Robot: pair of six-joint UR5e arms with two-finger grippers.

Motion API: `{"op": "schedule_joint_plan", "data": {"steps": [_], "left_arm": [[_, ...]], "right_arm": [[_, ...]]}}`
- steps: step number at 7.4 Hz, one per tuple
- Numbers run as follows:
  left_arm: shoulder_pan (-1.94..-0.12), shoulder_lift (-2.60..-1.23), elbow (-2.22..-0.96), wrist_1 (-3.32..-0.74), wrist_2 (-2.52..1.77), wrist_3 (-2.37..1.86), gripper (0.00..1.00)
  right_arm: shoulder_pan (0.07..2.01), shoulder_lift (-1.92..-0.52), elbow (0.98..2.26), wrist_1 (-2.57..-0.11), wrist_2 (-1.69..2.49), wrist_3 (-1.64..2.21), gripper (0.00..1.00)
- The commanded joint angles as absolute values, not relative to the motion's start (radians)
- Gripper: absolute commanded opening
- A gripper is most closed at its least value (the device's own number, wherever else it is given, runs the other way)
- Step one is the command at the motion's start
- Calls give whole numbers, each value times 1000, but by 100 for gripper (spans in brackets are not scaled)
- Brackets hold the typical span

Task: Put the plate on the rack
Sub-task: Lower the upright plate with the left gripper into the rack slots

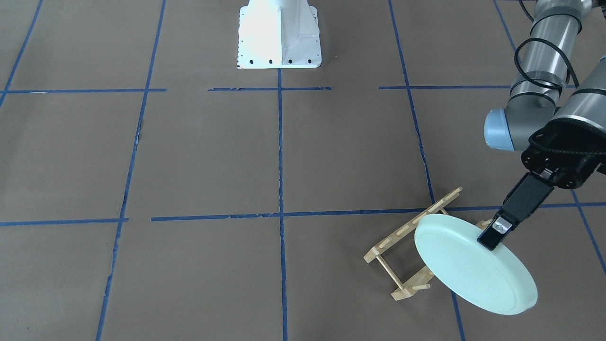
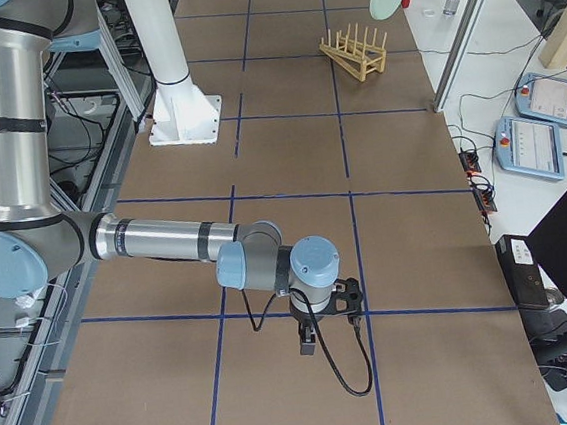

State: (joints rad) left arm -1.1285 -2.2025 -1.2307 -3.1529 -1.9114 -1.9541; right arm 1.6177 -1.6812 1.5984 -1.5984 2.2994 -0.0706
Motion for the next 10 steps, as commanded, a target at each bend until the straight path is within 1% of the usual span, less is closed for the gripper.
{"op": "schedule_joint_plan", "data": {"steps": [1, 3, 10], "left_arm": [[-1056, -2184, -1223, -3187, -1823, -1957, 0], [-1019, -2171, -1223, -3200, -1781, -1970, 0], [-1026, -2105, -1235, -3226, -1839, -1962, 0]], "right_arm": [[1618, -1681, 1598, -1598, 2299, -71, 100], [1618, -1681, 1598, -1598, 2299, -71, 100], [1618, -1681, 1598, -1598, 2299, -71, 100]]}}
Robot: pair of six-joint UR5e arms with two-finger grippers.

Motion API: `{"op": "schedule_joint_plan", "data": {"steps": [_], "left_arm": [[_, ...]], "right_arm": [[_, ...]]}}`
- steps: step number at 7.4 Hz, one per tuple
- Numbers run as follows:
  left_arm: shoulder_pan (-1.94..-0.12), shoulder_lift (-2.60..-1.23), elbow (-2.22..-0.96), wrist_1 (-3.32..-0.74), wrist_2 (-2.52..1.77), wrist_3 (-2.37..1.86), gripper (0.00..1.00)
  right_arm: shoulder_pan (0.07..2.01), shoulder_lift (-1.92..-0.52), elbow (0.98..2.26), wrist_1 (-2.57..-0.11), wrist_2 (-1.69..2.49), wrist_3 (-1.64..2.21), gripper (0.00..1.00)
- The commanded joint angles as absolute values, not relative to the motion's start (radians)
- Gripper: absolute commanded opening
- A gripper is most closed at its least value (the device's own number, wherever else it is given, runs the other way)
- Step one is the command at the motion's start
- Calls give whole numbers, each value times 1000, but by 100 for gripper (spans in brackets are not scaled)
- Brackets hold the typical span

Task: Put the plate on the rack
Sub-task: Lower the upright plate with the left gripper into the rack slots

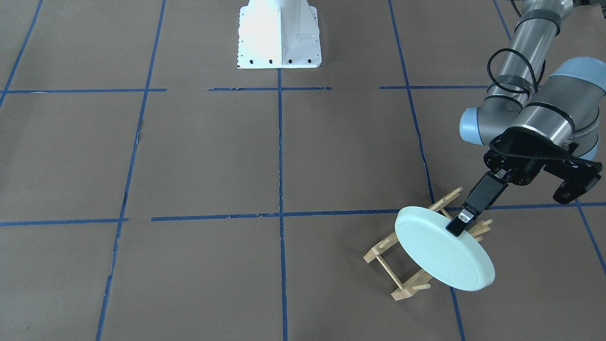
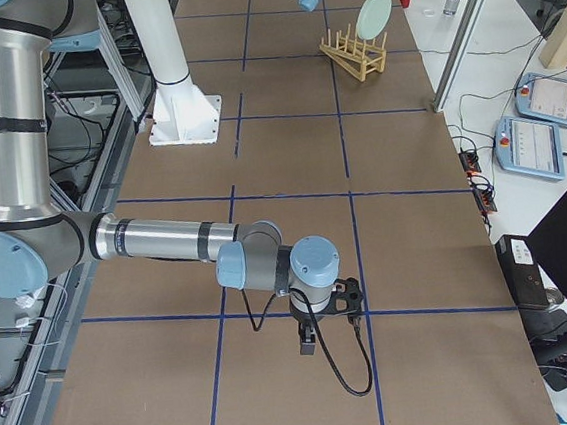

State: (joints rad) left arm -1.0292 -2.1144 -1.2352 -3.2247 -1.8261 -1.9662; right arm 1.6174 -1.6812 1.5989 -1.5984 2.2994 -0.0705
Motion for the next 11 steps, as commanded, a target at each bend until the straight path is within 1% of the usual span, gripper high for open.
{"op": "schedule_joint_plan", "data": {"steps": [1, 7, 8, 9, 10, 11], "left_arm": [[-1022, -2103, -1233, -3224, -1839, -1960, 0], [-971, -2097, -1207, -3220, -1829, -1944, 0], [-973, -2094, -1207, -3214, -1792, -1945, 19], [-977, -2091, -1206, -3211, -1781, -1947, 31], [-980, -2091, -1206, -3208, -1779, -1948, 46], [-980, -2091, -1206, -3186, -1781, -1954, 97]], "right_arm": [[1618, -1681, 1598, -1598, 2299, -71, 100], [1618, -1681, 1598, -1598, 2299, -71, 100], [1618, -1681, 1598, -1598, 2299, -71, 100], [1618, -1681, 1598, -1598, 2299, -71, 100], [1617, -1681, 1598, -1598, 2299, -71, 100], [1617, -1681, 1600, -1598, 2299, -71, 100]]}}
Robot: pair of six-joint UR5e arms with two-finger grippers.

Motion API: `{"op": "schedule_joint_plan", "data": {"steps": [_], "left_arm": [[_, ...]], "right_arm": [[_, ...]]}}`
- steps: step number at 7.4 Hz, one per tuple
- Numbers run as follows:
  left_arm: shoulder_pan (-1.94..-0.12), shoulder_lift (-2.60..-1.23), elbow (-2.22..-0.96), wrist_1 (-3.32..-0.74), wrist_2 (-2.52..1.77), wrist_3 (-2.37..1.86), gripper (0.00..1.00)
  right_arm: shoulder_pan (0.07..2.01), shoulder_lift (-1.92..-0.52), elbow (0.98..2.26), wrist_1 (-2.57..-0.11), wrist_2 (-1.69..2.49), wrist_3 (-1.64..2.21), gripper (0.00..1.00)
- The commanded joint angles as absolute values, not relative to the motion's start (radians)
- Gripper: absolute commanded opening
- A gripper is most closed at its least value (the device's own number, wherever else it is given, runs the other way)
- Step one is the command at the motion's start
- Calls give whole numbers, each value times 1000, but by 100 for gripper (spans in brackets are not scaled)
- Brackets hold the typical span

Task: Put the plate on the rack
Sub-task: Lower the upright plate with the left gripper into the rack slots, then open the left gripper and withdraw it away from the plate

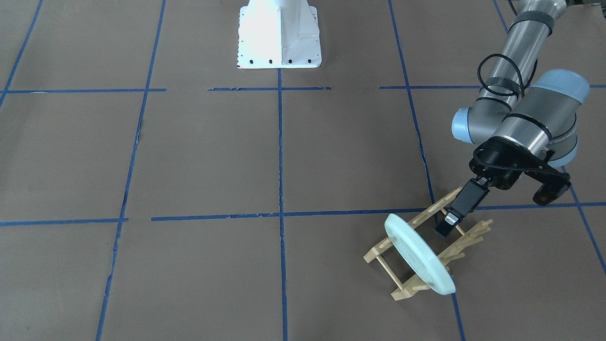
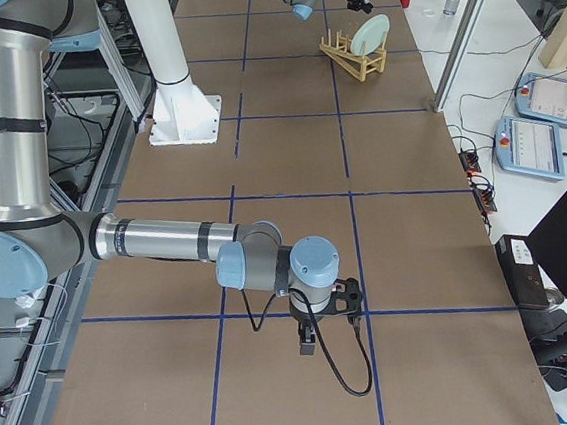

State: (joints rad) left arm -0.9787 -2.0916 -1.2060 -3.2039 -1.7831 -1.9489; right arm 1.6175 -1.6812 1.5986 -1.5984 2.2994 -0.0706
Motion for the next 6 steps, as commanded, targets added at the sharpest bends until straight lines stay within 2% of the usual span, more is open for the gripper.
{"op": "schedule_joint_plan", "data": {"steps": [1, 2, 4, 6], "left_arm": [[-989, -2091, -1207, -3182, -1790, -1960, 100], [-1012, -2092, -1213, -3174, -1830, -1962, 100], [-1156, -2082, -1271, -2971, -2147, -1916, 100], [-1213, -1989, -1360, -2765, -2313, -1525, 100]], "right_arm": [[1617, -1681, 1598, -1598, 2299, -71, 100], [1618, -1681, 1598, -1598, 2299, -71, 100], [1618, -1681, 1600, -1598, 2299, -71, 100], [1617, -1681, 1600, -1598, 2299, -71, 100]]}}
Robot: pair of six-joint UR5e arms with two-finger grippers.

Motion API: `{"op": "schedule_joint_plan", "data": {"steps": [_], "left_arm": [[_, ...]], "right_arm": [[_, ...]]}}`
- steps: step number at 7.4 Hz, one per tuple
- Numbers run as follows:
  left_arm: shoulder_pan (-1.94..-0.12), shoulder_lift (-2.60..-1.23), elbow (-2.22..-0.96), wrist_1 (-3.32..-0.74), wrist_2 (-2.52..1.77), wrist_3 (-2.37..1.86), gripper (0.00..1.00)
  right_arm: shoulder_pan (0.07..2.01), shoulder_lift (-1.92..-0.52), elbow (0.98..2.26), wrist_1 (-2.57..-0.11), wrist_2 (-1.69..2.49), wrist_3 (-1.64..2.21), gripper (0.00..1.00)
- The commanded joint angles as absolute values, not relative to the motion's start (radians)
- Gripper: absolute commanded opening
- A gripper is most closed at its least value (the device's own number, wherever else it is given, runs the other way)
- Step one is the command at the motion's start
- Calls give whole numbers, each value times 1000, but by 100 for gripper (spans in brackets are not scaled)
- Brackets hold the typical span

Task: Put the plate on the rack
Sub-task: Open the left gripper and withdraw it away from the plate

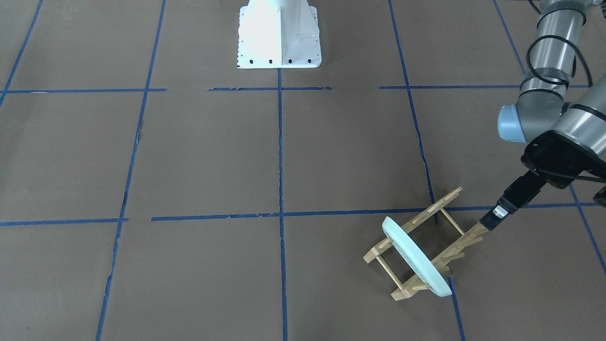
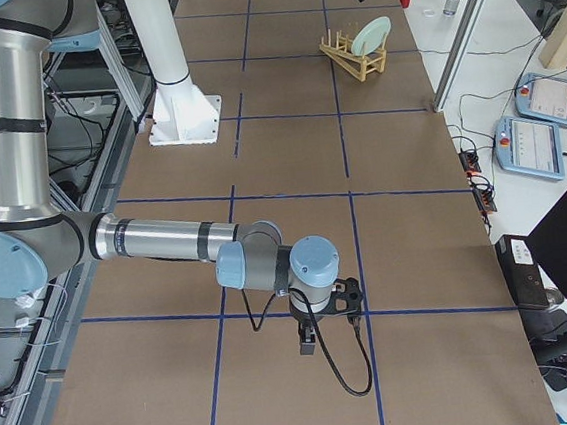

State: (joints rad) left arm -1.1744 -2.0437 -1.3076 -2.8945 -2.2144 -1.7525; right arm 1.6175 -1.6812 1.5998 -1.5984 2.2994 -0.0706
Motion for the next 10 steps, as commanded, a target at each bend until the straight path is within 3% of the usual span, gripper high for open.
{"op": "schedule_joint_plan", "data": {"steps": [1, 7, 10], "left_arm": [[-1218, -1946, -1374, -2672, -2339, -1300, 100], [-1455, -1741, -1430, -1866, -2332, -112, 100], [-1572, -1661, -1446, -1702, -2341, 23, 100]], "right_arm": [[1617, -1681, 1598, -1598, 2299, -71, 100], [1618, -1681, 1598, -1598, 2299, -71, 100], [1617, -1681, 1600, -1598, 2299, -71, 100]]}}
